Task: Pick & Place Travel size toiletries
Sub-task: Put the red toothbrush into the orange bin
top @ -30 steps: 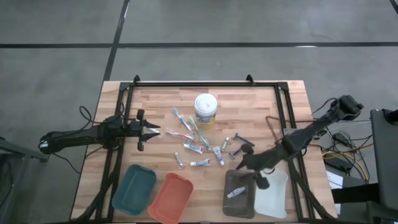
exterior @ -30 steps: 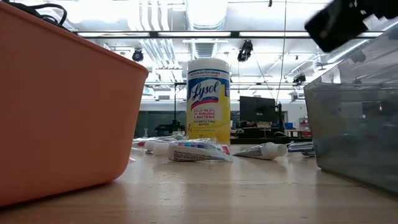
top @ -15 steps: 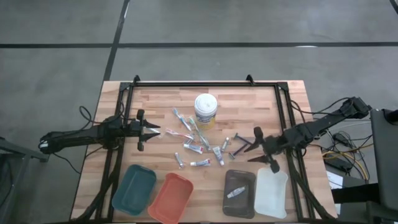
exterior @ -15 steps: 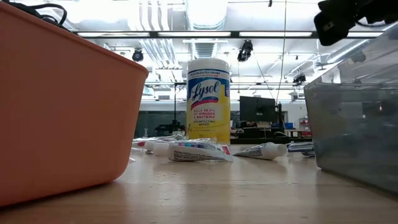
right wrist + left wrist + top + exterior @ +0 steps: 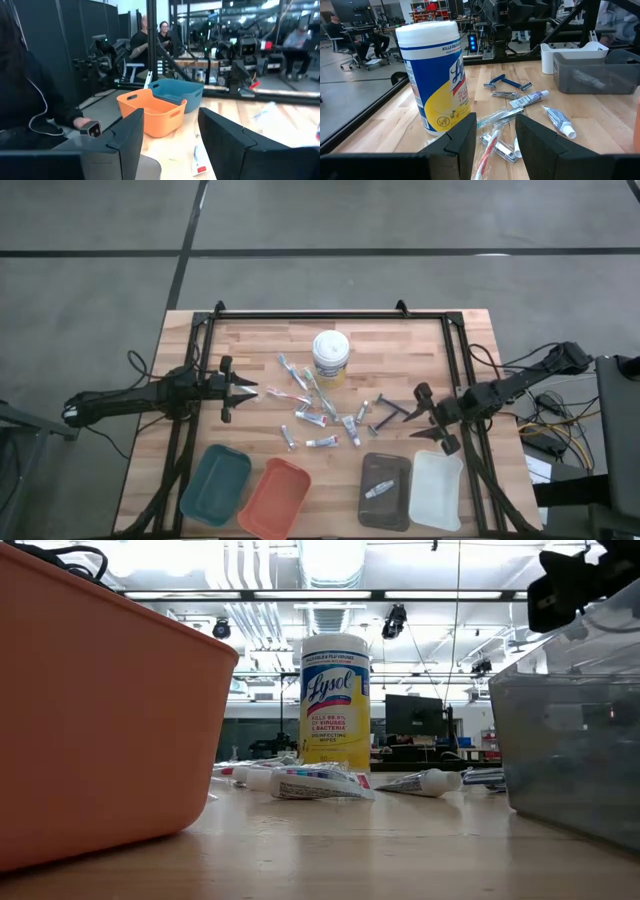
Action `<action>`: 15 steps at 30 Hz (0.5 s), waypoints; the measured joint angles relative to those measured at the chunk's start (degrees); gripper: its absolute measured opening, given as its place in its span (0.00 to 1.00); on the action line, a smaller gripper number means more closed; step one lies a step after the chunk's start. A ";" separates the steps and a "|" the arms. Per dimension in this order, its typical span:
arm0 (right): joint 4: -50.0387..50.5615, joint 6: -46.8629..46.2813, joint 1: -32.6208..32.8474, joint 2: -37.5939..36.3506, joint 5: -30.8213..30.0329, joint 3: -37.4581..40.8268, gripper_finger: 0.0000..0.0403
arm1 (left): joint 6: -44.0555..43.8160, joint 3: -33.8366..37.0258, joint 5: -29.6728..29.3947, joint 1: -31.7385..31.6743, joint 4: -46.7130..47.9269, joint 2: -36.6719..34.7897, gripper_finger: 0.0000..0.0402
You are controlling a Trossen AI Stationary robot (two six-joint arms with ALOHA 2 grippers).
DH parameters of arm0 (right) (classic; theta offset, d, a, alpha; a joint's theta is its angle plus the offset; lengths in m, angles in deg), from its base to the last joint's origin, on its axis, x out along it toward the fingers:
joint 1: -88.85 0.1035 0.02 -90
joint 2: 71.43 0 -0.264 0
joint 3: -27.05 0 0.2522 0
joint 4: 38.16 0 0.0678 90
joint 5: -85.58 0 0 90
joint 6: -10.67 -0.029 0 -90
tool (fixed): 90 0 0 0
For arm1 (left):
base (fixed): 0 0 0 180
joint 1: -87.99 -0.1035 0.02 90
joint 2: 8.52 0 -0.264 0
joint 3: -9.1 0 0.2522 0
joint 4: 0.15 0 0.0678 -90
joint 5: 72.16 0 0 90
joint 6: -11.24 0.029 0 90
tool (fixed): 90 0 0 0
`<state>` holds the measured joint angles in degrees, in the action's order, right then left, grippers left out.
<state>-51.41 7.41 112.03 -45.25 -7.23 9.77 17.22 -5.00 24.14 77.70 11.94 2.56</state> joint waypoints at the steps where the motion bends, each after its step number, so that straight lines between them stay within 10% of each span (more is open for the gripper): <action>1: 0.14 1.04 0.00 -1.03 0.06 0.51 0.45 | 0.00 0.00 0.00 0.00 0.00 0.01 0.35; 15: 17.85 8.13 0.02 -23.36 0.28 2.33 0.45 | 0.00 0.00 0.00 0.01 0.00 0.01 0.35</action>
<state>-33.57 15.54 112.05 -68.61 -6.95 12.10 17.22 -5.00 24.14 77.71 11.94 2.57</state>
